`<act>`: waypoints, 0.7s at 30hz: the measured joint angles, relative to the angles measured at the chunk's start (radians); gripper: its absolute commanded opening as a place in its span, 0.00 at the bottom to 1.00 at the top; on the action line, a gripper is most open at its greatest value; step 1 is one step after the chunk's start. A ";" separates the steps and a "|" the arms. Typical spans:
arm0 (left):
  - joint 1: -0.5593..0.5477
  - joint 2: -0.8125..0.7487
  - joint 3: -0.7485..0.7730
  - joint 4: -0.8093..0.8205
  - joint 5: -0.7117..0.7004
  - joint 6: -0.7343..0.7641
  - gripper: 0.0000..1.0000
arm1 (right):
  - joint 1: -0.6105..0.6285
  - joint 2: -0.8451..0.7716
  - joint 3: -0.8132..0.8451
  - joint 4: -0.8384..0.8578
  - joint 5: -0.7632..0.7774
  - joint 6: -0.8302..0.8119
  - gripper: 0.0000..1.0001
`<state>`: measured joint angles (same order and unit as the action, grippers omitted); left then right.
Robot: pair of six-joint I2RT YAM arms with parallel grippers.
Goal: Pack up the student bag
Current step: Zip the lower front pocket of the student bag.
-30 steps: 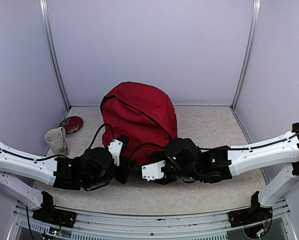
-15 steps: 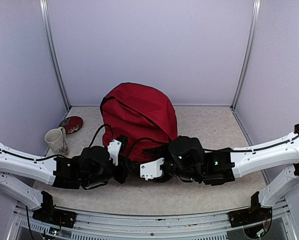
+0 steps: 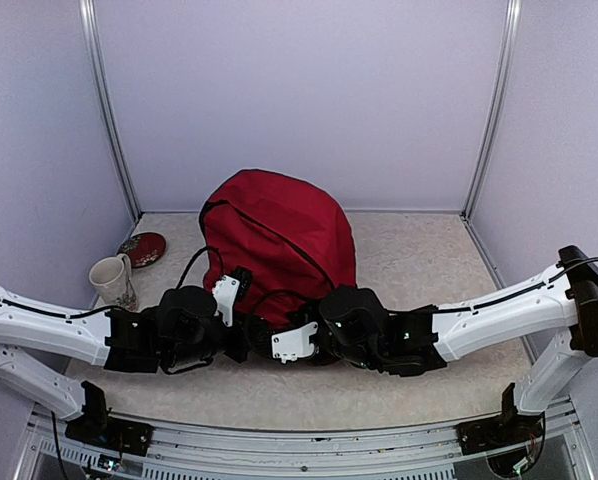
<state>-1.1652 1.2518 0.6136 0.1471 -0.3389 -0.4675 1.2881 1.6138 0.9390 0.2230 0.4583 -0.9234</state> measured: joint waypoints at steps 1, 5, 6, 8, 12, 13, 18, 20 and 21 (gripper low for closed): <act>0.014 -0.006 0.000 -0.010 0.006 -0.005 0.00 | 0.000 0.000 0.000 0.000 0.004 0.001 0.00; 0.078 -0.055 -0.002 -0.079 0.024 -0.027 0.00 | 0.000 -0.018 -0.004 -0.018 0.011 0.009 0.00; 0.096 -0.070 -0.002 -0.099 0.026 -0.029 0.00 | 0.000 -0.035 -0.013 -0.031 0.014 0.013 0.00; 0.142 -0.105 -0.002 -0.146 0.027 -0.033 0.00 | 0.000 -0.069 -0.028 -0.058 0.019 0.024 0.00; 0.242 -0.175 -0.002 -0.230 0.026 -0.039 0.00 | 0.000 -0.138 -0.055 -0.129 0.035 0.049 0.00; 0.264 -0.188 -0.002 -0.249 0.028 -0.040 0.00 | 0.000 -0.150 -0.058 -0.146 0.039 0.054 0.00; 0.348 -0.208 -0.005 -0.297 0.097 -0.039 0.00 | 0.000 -0.192 -0.063 -0.190 0.027 0.076 0.00; 0.368 -0.212 -0.010 -0.297 0.132 -0.039 0.00 | 0.000 -0.200 -0.070 -0.191 0.018 0.077 0.00; 0.372 -0.213 -0.011 -0.297 0.144 -0.039 0.00 | 0.000 -0.202 -0.072 -0.194 0.017 0.079 0.00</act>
<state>-0.7929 1.0389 0.6029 -0.1501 -0.1951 -0.5068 1.2884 1.4117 0.8669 0.0292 0.4751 -0.8440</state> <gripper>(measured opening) 0.025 0.034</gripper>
